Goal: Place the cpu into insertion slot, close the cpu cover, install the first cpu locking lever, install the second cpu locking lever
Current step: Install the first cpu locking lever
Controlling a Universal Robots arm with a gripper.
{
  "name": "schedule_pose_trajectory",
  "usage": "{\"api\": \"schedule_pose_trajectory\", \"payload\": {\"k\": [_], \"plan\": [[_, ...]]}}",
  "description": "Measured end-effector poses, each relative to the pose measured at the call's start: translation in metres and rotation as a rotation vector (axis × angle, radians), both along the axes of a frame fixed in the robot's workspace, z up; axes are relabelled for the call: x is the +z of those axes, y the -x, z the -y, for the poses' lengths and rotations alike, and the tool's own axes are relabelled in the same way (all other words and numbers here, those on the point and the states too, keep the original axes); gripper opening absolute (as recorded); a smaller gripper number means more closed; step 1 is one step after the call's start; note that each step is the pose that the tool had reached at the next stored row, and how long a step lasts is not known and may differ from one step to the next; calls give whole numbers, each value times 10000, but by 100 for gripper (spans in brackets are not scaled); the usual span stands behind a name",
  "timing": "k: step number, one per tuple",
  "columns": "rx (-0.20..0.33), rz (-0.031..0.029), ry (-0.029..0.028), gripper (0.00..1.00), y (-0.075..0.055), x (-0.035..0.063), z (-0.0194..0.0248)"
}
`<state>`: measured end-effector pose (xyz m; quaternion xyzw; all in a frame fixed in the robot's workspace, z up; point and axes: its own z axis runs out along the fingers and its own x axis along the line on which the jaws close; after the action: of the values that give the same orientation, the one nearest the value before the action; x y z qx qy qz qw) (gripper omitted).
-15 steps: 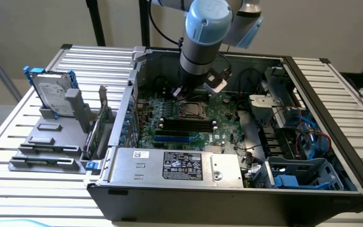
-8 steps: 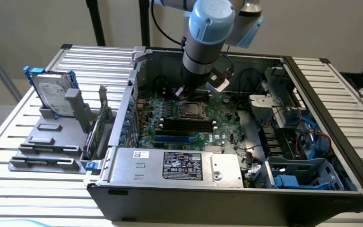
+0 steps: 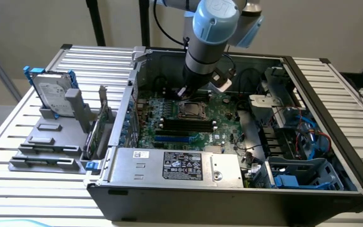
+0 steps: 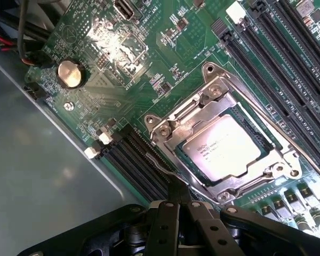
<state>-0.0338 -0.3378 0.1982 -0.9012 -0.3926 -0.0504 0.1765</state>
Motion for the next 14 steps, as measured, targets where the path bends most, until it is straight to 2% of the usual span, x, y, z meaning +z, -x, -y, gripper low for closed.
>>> {"api": "schedule_pose_trajectory", "payload": {"k": [7,14], "plan": [[3,-20,-2,11,0,-1,32],[4,-29,1,11,-27,-4,34]]}}
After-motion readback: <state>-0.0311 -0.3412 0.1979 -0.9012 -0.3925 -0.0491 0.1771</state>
